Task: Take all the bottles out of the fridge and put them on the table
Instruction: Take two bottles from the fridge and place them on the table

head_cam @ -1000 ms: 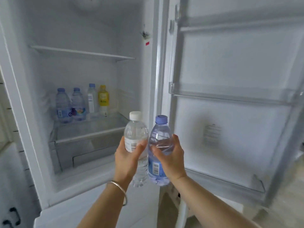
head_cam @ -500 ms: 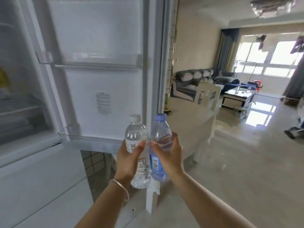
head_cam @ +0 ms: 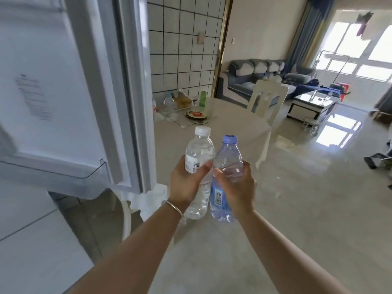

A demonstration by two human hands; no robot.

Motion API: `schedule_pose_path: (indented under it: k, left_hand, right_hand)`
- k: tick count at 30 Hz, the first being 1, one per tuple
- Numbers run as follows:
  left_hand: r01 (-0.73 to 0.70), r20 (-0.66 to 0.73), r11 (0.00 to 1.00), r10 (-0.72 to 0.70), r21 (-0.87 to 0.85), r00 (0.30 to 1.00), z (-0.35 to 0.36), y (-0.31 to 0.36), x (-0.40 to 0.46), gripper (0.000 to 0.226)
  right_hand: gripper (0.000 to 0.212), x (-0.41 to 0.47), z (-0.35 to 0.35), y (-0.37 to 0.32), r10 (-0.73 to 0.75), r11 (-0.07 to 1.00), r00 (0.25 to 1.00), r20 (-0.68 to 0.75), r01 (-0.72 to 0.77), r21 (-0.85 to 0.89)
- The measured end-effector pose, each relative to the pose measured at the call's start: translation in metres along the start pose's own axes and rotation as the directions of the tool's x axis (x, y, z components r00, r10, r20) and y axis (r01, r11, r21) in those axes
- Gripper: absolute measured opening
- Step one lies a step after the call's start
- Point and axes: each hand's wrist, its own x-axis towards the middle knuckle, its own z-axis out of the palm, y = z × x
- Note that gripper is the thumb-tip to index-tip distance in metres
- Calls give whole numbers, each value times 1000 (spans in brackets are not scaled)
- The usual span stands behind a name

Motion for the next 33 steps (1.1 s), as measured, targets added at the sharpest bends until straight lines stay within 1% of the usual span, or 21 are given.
schedule_pose_path:
  k: [4, 6, 8, 10, 14, 18, 20, 22, 24, 26, 29, 33]
  left_hand:
    - [9, -3, 1000, -9, 4, 1000, 36, -17, 70, 56]
    - [10, -5, 1000, -10, 6, 1000, 51, -21, 108, 52]
    - [11, -34, 1000, -10, 16, 999, 62, -24, 148, 48]
    - [15, -83, 999, -12, 37, 996, 69, -29, 185, 52]
    - [47, -199, 993, -26, 104, 980, 72, -46, 247, 59]
    - [82, -323, 986, -32, 142, 946, 61, -74, 310, 54]
    - [109, -404, 979, -31, 171, 914, 51, -90, 339, 45]
    - [147, -511, 972, -33, 186, 859, 40, -104, 367, 36]
    - [187, -614, 966, -39, 179, 788, 31, -115, 391, 34]
    - [211, -683, 964, -46, 160, 729, 20, -126, 408, 36]
    - [258, -748, 953, -53, 161, 662, -2, -141, 424, 46]
    - [344, -830, 929, -84, 135, 552, -38, -161, 441, 36]
  right_hand:
    - [48, 82, 16, 14, 20, 1000, 1000, -3, -20, -17]
    - [50, 125, 30, 15, 29, 999, 1000, -7, -29, -20]
    - [54, 164, 45, 13, 32, 999, 999, -14, -32, -11]
    - [54, 202, 63, 13, 33, 999, 999, 1, -33, 3]
    - [52, 264, 107, 25, 17, 999, 993, 120, -23, 44]
    - [52, 325, 167, 45, -2, 999, 961, 278, -11, 45]
    - [53, 350, 200, 55, -13, 999, 931, 364, -5, 48]
    - [56, 371, 233, 63, -16, 999, 882, 470, -2, 36]
    - [55, 389, 262, 65, -20, 1000, 818, 575, 5, 28]
    - [52, 404, 290, 66, -30, 999, 747, 664, 30, 11]
    - [53, 416, 331, 68, -25, 999, 675, 738, 41, -4]
    - [55, 417, 383, 70, -8, 1000, 588, 809, 28, -11]
